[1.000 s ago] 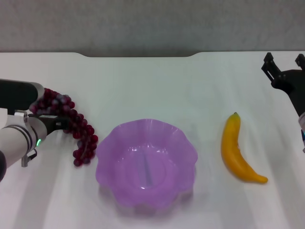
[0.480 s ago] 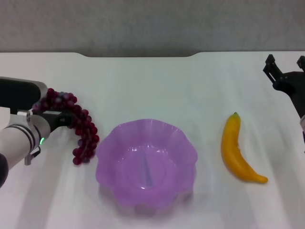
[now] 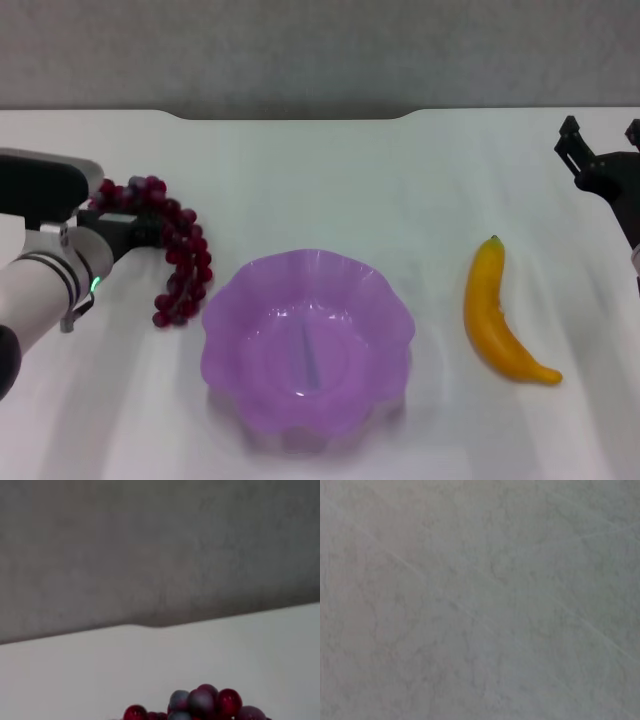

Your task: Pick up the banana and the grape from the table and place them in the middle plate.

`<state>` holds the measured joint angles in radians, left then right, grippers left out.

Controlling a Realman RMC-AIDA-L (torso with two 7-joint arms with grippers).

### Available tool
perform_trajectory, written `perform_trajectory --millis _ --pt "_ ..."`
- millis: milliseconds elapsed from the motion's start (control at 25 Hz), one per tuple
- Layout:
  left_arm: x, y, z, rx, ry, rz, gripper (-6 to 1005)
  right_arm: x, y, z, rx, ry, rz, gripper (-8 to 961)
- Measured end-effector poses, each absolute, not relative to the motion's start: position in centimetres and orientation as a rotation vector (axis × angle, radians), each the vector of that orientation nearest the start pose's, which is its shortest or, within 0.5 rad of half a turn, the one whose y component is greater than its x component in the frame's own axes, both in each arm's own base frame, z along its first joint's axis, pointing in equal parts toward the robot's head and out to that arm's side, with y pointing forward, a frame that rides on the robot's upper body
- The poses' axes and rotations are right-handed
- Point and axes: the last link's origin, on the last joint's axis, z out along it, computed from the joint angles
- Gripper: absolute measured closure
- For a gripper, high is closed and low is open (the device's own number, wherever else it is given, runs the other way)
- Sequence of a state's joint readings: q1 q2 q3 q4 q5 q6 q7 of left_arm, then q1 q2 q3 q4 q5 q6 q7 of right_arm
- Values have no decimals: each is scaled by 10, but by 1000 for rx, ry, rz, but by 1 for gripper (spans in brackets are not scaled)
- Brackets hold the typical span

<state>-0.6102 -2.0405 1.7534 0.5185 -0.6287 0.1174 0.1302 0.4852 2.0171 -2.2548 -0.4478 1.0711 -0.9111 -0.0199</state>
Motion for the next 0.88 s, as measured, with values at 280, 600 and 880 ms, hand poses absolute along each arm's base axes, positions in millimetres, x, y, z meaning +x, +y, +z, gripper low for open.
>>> perform_trajectory --millis 280,600,880 --pt "-283 432 -31 -1789 -870 -263 875 293 382 -8 -1512 661 718 68" --pt "-280 433 -30 -1792 -865 -274 878 294 381 -8 -1508 664 717 68" --pt "-277 435 -29 -1795 -857 -277 882 294 382 -8 -1511 663 716 68"
